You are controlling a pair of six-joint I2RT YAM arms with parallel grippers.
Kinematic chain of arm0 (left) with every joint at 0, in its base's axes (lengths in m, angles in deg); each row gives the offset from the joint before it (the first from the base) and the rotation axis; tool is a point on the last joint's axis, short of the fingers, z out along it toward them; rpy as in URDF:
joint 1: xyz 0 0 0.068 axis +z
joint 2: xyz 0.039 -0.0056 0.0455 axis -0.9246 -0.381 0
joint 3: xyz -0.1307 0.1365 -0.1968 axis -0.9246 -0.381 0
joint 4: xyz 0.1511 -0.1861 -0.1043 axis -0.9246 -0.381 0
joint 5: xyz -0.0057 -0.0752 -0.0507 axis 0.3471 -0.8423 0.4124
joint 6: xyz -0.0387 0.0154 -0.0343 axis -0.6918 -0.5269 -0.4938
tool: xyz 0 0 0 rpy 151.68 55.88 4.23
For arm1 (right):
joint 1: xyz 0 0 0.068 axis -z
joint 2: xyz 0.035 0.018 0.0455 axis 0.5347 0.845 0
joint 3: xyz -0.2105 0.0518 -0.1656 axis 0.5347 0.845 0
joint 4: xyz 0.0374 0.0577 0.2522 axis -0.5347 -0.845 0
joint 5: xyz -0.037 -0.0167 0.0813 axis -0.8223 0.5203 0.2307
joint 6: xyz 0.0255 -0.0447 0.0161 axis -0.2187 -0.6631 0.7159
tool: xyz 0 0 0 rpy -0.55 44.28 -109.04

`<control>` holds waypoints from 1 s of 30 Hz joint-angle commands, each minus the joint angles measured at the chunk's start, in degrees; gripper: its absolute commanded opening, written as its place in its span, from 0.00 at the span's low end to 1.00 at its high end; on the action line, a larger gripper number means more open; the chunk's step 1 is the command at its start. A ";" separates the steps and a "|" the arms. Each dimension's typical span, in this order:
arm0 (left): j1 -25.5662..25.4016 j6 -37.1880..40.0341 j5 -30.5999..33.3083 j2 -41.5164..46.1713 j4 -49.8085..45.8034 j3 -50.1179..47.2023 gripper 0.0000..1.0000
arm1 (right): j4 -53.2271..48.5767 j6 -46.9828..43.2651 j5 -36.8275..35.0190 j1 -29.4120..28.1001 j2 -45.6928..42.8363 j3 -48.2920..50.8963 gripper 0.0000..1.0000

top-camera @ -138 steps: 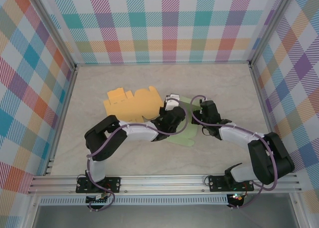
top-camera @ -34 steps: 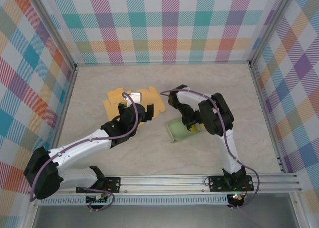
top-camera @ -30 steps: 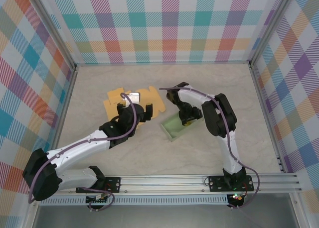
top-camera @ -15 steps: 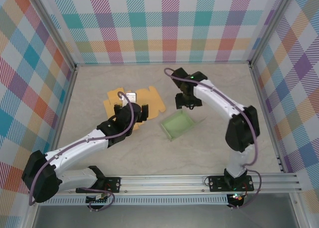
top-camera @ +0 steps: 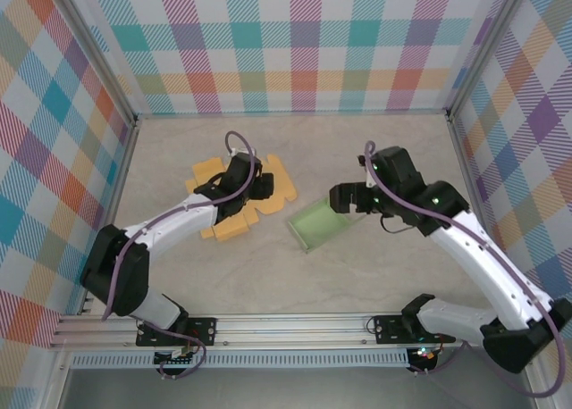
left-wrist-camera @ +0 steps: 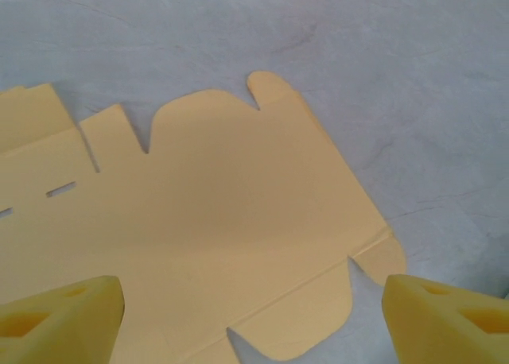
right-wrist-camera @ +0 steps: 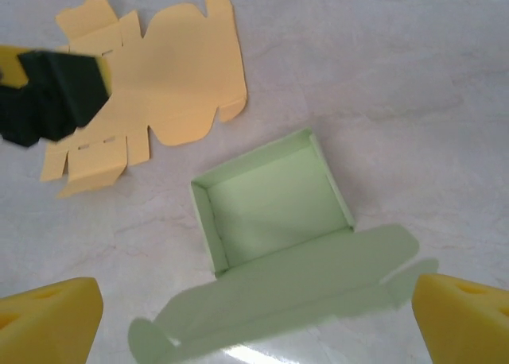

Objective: Fold the paper box

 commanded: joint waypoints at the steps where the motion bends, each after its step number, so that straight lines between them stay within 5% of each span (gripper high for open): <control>1: 0.97 0.51 -6.24 -3.14 -1.08 3.14 0.82 | -2.63 3.10 1.42 -0.28 -4.54 5.01 1.00; 13: 1.71 2.43 -4.26 -15.02 -2.22 7.78 0.58 | -3.13 15.50 2.55 -0.27 -17.95 26.33 1.00; 17: 0.39 2.93 -6.74 -15.57 -0.44 6.14 0.51 | 1.31 18.09 3.17 -0.26 -19.26 31.22 0.89; 23: -2.19 2.81 -5.68 -17.49 -0.41 4.39 0.47 | 15.24 21.82 6.67 -0.26 -13.47 38.81 0.75; 30: -5.69 2.09 -6.99 -19.32 0.01 2.95 0.42 | 23.44 20.94 5.07 -0.04 -2.18 38.37 0.72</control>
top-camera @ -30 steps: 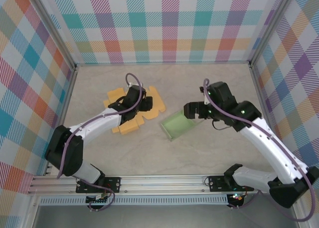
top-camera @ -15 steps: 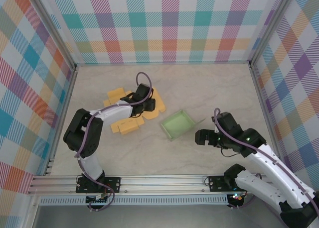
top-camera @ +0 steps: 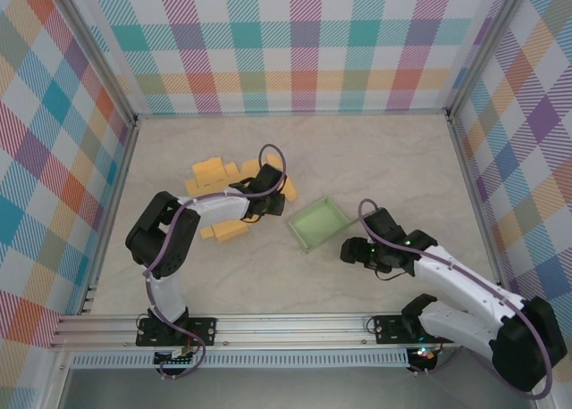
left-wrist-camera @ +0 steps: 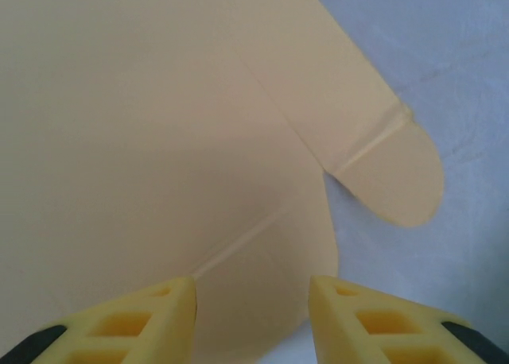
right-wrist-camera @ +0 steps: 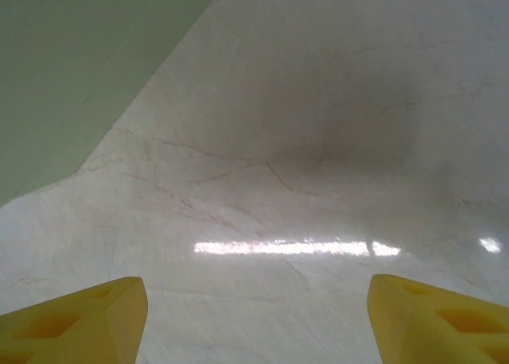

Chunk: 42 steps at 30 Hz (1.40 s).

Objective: Fold the paper box

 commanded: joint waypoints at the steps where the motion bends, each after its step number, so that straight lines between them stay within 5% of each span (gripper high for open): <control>1: -1.96 -0.56 -0.41 -0.95 -0.11 -1.11 0.42 | 7.31 0.51 -0.86 0.21 2.73 -0.49 0.72; 16: -11.30 -7.97 -3.87 0.71 3.37 -4.61 0.41 | 15.89 -9.21 4.37 14.19 18.14 -9.06 0.70; 24: -14.43 -9.91 4.61 3.22 2.16 -4.83 0.44 | 15.84 -13.10 8.12 19.73 24.75 -15.85 0.69; 33: -8.66 -8.38 12.45 4.40 1.22 -7.13 0.44 | 7.09 -17.46 2.55 22.23 21.61 -20.26 0.74; 42: 1.18 -1.84 12.04 3.11 4.22 -7.43 0.44 | -2.39 -18.88 1.48 22.24 10.95 -21.67 0.86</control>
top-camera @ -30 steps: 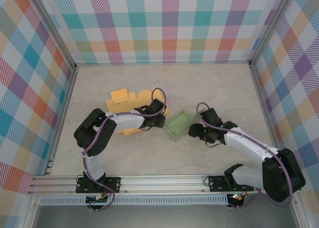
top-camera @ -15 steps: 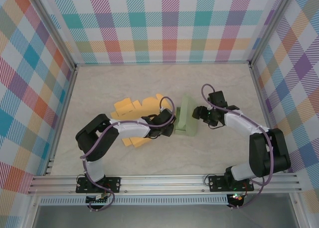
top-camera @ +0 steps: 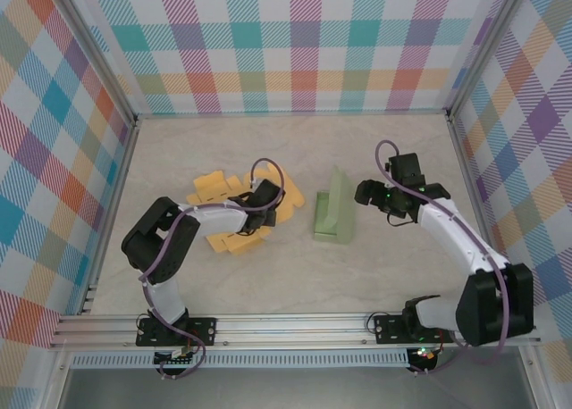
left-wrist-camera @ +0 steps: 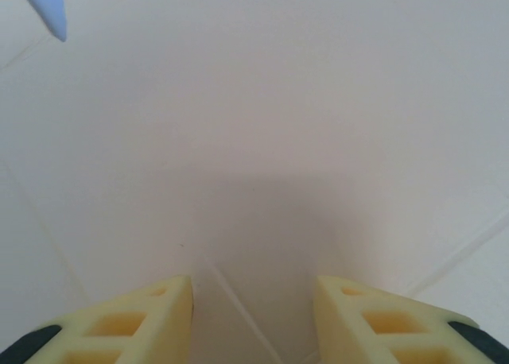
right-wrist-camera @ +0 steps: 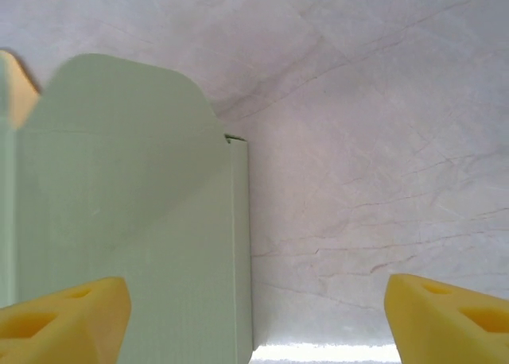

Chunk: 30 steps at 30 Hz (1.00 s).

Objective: Fold the paper box

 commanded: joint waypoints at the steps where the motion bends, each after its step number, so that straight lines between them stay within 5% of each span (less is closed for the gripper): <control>1: 1.62 4.25 1.57 0.54 0.36 1.66 0.44 | -5.73 -1.27 0.42 0.16 -3.85 -0.96 0.88; 6: 2.67 6.29 0.11 3.81 -0.72 4.61 0.45 | -10.20 -0.76 2.38 -0.02 -8.86 -1.21 1.00; 15: 4.49 7.98 -4.57 3.78 -2.49 12.52 0.49 | -18.50 3.99 -1.06 -5.81 -20.15 0.65 1.00; 30: 6.87 4.35 -18.46 -22.31 -9.40 44.84 0.46 | -17.47 18.35 -10.39 -28.31 -22.88 10.33 1.00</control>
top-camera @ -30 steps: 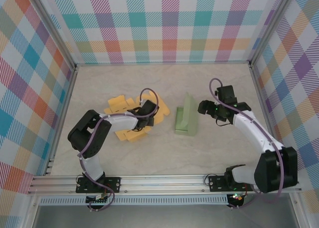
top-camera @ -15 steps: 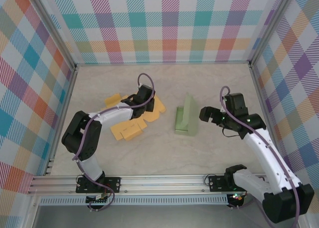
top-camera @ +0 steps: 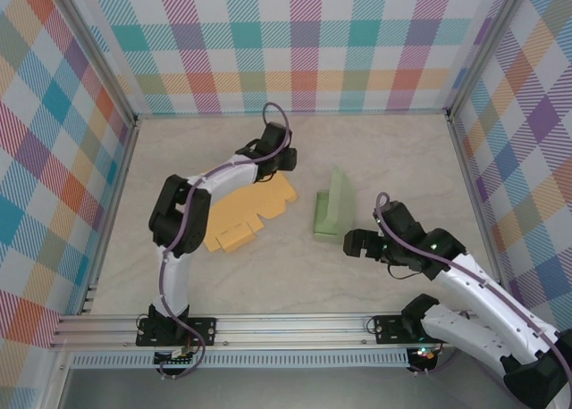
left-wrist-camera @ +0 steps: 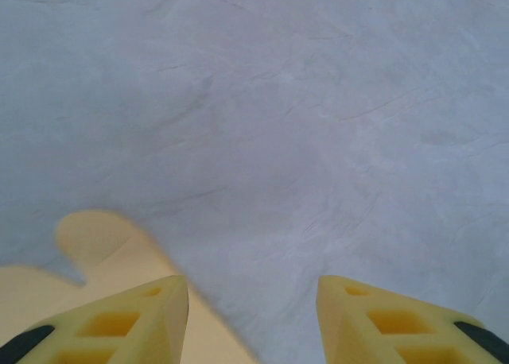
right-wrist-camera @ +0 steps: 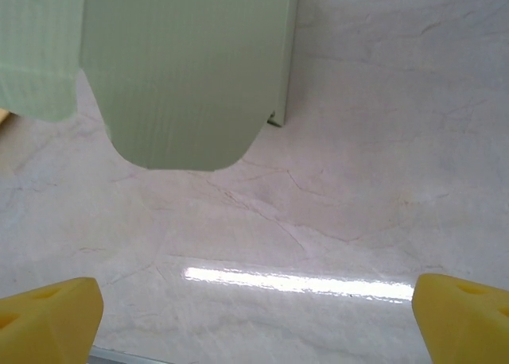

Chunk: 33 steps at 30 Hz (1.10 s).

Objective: Fold the paper box

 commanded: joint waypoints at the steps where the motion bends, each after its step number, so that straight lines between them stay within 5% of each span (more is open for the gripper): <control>1: 0.53 -1.47 -6.57 -6.55 -6.67 9.83 0.46 | 1.52 4.67 -3.89 -4.40 1.73 1.22 1.00; 10: -0.69 -3.11 -18.04 -19.99 -14.23 27.43 0.41 | 15.80 9.64 -5.26 -9.44 12.29 9.08 1.00; 17: -3.28 -0.56 -21.47 -25.57 -20.56 34.25 0.34 | 23.02 9.09 -7.49 -4.36 19.87 10.96 0.97; 24: -4.46 1.51 -25.13 -24.04 -20.44 29.97 0.20 | 27.69 4.18 -4.56 6.10 21.94 11.22 0.87; 33: -5.59 0.41 -26.46 -12.46 -9.69 9.61 0.19 | 30.26 -4.16 -1.42 18.00 26.58 7.84 0.86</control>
